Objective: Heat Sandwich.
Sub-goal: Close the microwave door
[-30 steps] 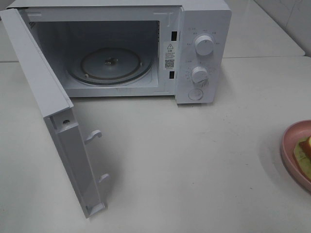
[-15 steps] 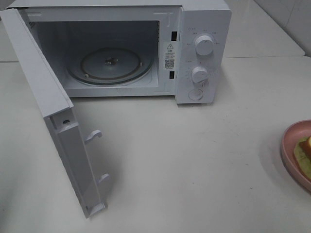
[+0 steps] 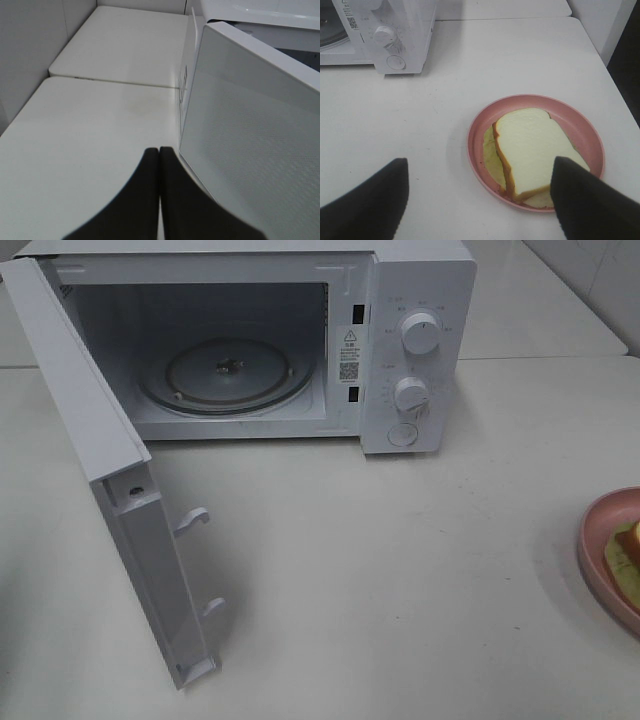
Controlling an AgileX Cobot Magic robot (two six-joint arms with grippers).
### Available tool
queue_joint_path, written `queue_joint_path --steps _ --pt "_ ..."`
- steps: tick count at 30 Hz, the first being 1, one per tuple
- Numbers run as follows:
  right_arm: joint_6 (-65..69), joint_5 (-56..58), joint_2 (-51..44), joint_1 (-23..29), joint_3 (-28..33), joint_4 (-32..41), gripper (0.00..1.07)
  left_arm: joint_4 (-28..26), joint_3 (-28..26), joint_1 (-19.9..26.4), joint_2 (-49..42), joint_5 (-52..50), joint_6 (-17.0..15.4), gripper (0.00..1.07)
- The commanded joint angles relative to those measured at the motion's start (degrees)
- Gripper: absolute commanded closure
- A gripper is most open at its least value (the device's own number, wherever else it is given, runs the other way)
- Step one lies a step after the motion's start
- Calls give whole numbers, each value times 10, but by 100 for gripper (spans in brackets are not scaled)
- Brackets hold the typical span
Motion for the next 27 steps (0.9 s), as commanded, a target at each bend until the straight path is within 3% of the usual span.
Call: queue_joint_path --steps 1,11,19,27 --pt "-4 -4 -16 -3 1 -1 31 13 32 1 49 -129 0 107" --pt "-3 -4 -16 -3 1 -1 31 37 36 -5 186 -277 0 107" --pt "-3 -4 -16 -3 1 -1 31 135 36 -46 309 -386 -3 107" --pt "-3 -4 -16 -3 1 -1 31 140 34 -100 410 -480 0 107"
